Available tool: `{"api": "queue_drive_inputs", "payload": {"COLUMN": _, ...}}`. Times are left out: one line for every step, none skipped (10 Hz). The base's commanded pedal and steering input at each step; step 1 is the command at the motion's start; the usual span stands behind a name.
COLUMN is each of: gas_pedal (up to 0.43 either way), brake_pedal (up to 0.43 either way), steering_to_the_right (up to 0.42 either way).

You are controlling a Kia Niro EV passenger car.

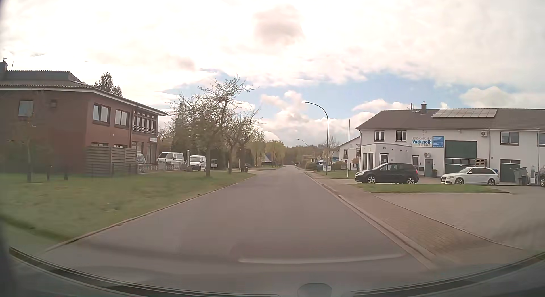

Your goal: Follow the waypoints while adhering to traffic rules and regulations

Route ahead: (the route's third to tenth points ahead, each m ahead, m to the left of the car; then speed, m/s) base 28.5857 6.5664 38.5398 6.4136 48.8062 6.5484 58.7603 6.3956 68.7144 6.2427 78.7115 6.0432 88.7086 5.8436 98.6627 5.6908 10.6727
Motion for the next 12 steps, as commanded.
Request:
{"api": "queue_drive_inputs", "payload": {"gas_pedal": 0.177, "brake_pedal": 0.0, "steering_to_the_right": 0.009}}
{"api": "queue_drive_inputs", "payload": {"gas_pedal": 0.177, "brake_pedal": 0.0, "steering_to_the_right": 0.009}}
{"api": "queue_drive_inputs", "payload": {"gas_pedal": 0.177, "brake_pedal": 0.0, "steering_to_the_right": 0.009}}
{"api": "queue_drive_inputs", "payload": {"gas_pedal": 0.177, "brake_pedal": 0.0, "steering_to_the_right": 0.009}}
{"api": "queue_drive_inputs", "payload": {"gas_pedal": 0.177, "brake_pedal": 0.0, "steering_to_the_right": 0.009}}
{"api": "queue_drive_inputs", "payload": {"gas_pedal": 0.177, "brake_pedal": 0.0, "steering_to_the_right": 0.009}}
{"api": "queue_drive_inputs", "payload": {"gas_pedal": 0.177, "brake_pedal": 0.0, "steering_to_the_right": 0.009}}
{"api": "queue_drive_inputs", "payload": {"gas_pedal": 0.177, "brake_pedal": 0.0, "steering_to_the_right": 0.009}}
{"api": "queue_drive_inputs", "payload": {"gas_pedal": 0.177, "brake_pedal": 0.0, "steering_to_the_right": 0.006}}
{"api": "queue_drive_inputs", "payload": {"gas_pedal": 0.177, "brake_pedal": 0.0, "steering_to_the_right": 0.0}}
{"api": "queue_drive_inputs", "payload": {"gas_pedal": 0.177, "brake_pedal": 0.0, "steering_to_the_right": 0.0}}
{"api": "queue_drive_inputs", "payload": {"gas_pedal": 0.169, "brake_pedal": 0.0, "steering_to_the_right": -0.002}}
